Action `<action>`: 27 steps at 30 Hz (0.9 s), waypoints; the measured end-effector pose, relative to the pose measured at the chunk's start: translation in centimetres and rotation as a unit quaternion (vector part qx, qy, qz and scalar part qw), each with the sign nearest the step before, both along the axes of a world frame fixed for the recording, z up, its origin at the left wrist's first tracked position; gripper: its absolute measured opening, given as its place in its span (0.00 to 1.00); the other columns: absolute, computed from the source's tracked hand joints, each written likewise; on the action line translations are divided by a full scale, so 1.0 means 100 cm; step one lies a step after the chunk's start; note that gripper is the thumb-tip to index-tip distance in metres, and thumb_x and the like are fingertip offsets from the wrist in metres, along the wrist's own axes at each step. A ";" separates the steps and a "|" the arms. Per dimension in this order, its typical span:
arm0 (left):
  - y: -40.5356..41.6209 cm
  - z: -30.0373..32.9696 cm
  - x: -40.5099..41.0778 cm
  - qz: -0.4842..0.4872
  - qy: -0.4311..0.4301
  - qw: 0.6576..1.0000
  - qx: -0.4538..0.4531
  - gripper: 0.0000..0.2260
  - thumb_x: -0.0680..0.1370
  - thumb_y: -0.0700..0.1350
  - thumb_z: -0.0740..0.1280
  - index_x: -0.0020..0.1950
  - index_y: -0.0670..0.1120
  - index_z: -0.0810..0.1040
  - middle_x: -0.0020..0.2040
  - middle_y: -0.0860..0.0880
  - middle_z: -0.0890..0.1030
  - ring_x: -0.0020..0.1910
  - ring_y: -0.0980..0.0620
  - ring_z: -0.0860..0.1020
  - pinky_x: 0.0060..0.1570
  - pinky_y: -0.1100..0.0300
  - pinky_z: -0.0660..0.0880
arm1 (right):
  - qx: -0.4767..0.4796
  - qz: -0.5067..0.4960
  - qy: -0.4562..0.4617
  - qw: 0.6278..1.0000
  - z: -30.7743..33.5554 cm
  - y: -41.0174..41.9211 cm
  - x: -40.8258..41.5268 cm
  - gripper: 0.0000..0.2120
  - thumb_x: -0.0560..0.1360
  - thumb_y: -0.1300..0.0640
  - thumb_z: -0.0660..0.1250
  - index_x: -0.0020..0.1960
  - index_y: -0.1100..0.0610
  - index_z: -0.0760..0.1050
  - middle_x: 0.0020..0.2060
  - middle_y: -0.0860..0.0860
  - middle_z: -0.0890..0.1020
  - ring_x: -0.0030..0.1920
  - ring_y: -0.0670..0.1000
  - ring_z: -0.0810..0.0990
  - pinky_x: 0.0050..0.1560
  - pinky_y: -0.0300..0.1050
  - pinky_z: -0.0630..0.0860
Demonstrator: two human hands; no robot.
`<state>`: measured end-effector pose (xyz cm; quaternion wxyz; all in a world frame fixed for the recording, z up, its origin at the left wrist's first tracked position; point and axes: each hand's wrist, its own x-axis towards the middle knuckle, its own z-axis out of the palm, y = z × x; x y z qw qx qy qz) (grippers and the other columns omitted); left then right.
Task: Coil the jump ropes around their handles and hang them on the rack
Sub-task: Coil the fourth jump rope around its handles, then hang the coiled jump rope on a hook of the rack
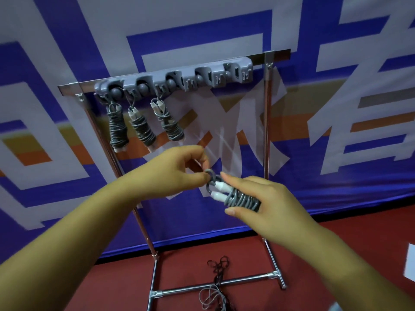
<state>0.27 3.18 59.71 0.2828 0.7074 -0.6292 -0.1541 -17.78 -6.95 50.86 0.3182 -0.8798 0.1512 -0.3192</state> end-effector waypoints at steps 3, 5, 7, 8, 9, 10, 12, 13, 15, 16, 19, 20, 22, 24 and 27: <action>-0.016 0.009 -0.002 0.083 -0.025 0.992 -0.095 0.04 0.76 0.39 0.67 0.41 0.44 0.75 0.36 0.47 0.82 0.33 0.51 0.79 0.38 0.57 0.78 | 0.063 0.009 -0.019 0.998 0.016 -0.010 0.016 0.35 0.70 0.52 0.74 0.70 0.36 0.62 0.52 0.35 0.76 0.51 0.33 0.75 0.51 0.26 0.70; -0.029 0.012 0.006 0.140 0.049 0.977 -0.155 0.07 0.76 0.37 0.66 0.39 0.43 0.74 0.32 0.48 0.79 0.28 0.54 0.77 0.35 0.57 0.79 | 0.118 0.020 -0.043 0.992 0.027 -0.020 0.032 0.36 0.70 0.52 0.74 0.72 0.38 0.62 0.57 0.39 0.78 0.53 0.35 0.77 0.53 0.31 0.74; -0.040 0.017 0.018 0.185 0.150 0.950 -0.201 0.07 0.77 0.35 0.64 0.38 0.41 0.74 0.31 0.45 0.78 0.27 0.54 0.77 0.30 0.58 0.78 | 0.128 0.023 -0.064 0.989 0.035 -0.028 0.050 0.33 0.70 0.53 0.74 0.72 0.42 0.65 0.58 0.41 0.77 0.53 0.38 0.77 0.52 0.33 0.75; -0.043 0.018 0.024 0.203 0.195 0.934 -0.218 0.08 0.77 0.35 0.64 0.38 0.41 0.74 0.30 0.45 0.77 0.26 0.54 0.76 0.28 0.60 0.76 | 0.120 0.023 -0.066 0.990 0.037 -0.031 0.059 0.32 0.71 0.53 0.74 0.71 0.44 0.67 0.55 0.39 0.77 0.52 0.37 0.77 0.49 0.30 0.74; -0.046 0.020 0.028 0.217 0.239 0.919 -0.227 0.09 0.77 0.34 0.63 0.38 0.40 0.73 0.29 0.45 0.75 0.25 0.53 0.75 0.27 0.62 0.75 | 0.114 0.023 -0.065 0.991 0.040 -0.033 0.066 0.30 0.71 0.53 0.74 0.70 0.44 0.68 0.52 0.38 0.77 0.50 0.37 0.77 0.46 0.28 0.73; -0.048 0.020 0.032 0.224 0.278 0.906 -0.227 0.09 0.77 0.34 0.62 0.37 0.41 0.73 0.27 0.46 0.74 0.25 0.53 0.73 0.26 0.64 0.74 | 0.115 0.026 -0.062 0.991 0.040 -0.035 0.072 0.27 0.71 0.53 0.73 0.68 0.44 0.70 0.50 0.37 0.77 0.49 0.36 0.77 0.44 0.28 0.73; -0.050 0.020 0.039 0.208 0.343 0.892 -0.207 0.10 0.78 0.33 0.62 0.37 0.41 0.73 0.26 0.48 0.72 0.26 0.52 0.71 0.28 0.64 0.74 | 0.139 0.039 -0.051 0.988 0.039 -0.043 0.083 0.24 0.71 0.54 0.73 0.63 0.41 0.71 0.50 0.39 0.79 0.48 0.38 0.79 0.43 0.31 0.76; -0.051 0.022 0.042 0.191 0.362 0.892 -0.191 0.09 0.78 0.33 0.62 0.37 0.41 0.73 0.26 0.47 0.72 0.27 0.52 0.71 0.29 0.64 0.75 | 0.149 0.047 -0.039 0.987 0.039 -0.047 0.087 0.22 0.71 0.54 0.74 0.61 0.40 0.70 0.50 0.40 0.80 0.48 0.39 0.79 0.45 0.33 0.77; -0.054 0.030 0.048 0.170 0.347 0.907 -0.165 0.07 0.77 0.34 0.64 0.40 0.40 0.74 0.30 0.44 0.74 0.29 0.51 0.74 0.33 0.61 0.76 | 0.152 0.062 -0.002 0.986 0.043 -0.058 0.097 0.21 0.71 0.51 0.74 0.59 0.41 0.71 0.52 0.41 0.80 0.51 0.40 0.79 0.50 0.38 0.77; -0.056 0.036 0.052 0.169 0.322 0.917 -0.161 0.06 0.77 0.34 0.66 0.40 0.40 0.74 0.32 0.42 0.75 0.30 0.50 0.75 0.34 0.59 0.76 | 0.154 0.069 0.012 0.986 0.047 -0.063 0.103 0.21 0.70 0.50 0.74 0.61 0.43 0.71 0.53 0.42 0.79 0.53 0.41 0.78 0.53 0.39 0.76; -0.064 0.056 0.062 0.190 0.222 0.940 -0.179 0.05 0.76 0.36 0.69 0.39 0.40 0.76 0.32 0.42 0.77 0.29 0.50 0.76 0.36 0.56 0.74 | 0.203 0.098 -0.019 0.974 0.068 -0.068 0.120 0.14 0.73 0.49 0.71 0.57 0.49 0.76 0.48 0.43 0.81 0.49 0.41 0.79 0.49 0.38 0.74; -0.069 0.062 0.065 0.196 0.193 0.944 -0.182 0.06 0.75 0.36 0.69 0.39 0.40 0.77 0.32 0.43 0.78 0.29 0.50 0.76 0.35 0.57 0.75 | 0.232 0.101 -0.046 0.966 0.077 -0.068 0.128 0.08 0.74 0.49 0.69 0.51 0.50 0.78 0.42 0.43 0.82 0.43 0.40 0.79 0.43 0.36 0.73; -0.078 0.070 0.070 0.206 0.164 0.947 -0.182 0.06 0.74 0.37 0.70 0.38 0.41 0.78 0.31 0.44 0.79 0.30 0.51 0.77 0.34 0.59 0.77 | 0.256 0.066 -0.098 0.959 0.093 -0.070 0.145 0.09 0.77 0.49 0.66 0.40 0.52 0.77 0.31 0.44 0.78 0.32 0.42 0.75 0.35 0.37 0.69; -0.089 0.075 0.077 0.218 0.169 0.941 -0.196 0.05 0.74 0.37 0.71 0.39 0.41 0.77 0.33 0.43 0.80 0.31 0.49 0.78 0.33 0.58 0.78 | 0.267 0.038 -0.126 0.955 0.105 -0.077 0.164 0.12 0.77 0.52 0.66 0.36 0.55 0.75 0.28 0.47 0.75 0.31 0.46 0.72 0.35 0.40 0.69; -0.102 0.080 0.088 0.218 0.227 0.921 -0.229 0.07 0.74 0.34 0.71 0.42 0.41 0.73 0.37 0.40 0.78 0.33 0.47 0.78 0.36 0.56 0.80 | 0.283 0.036 -0.149 0.947 0.117 -0.091 0.184 0.08 0.76 0.56 0.68 0.38 0.54 0.77 0.33 0.50 0.78 0.37 0.50 0.76 0.44 0.48 0.74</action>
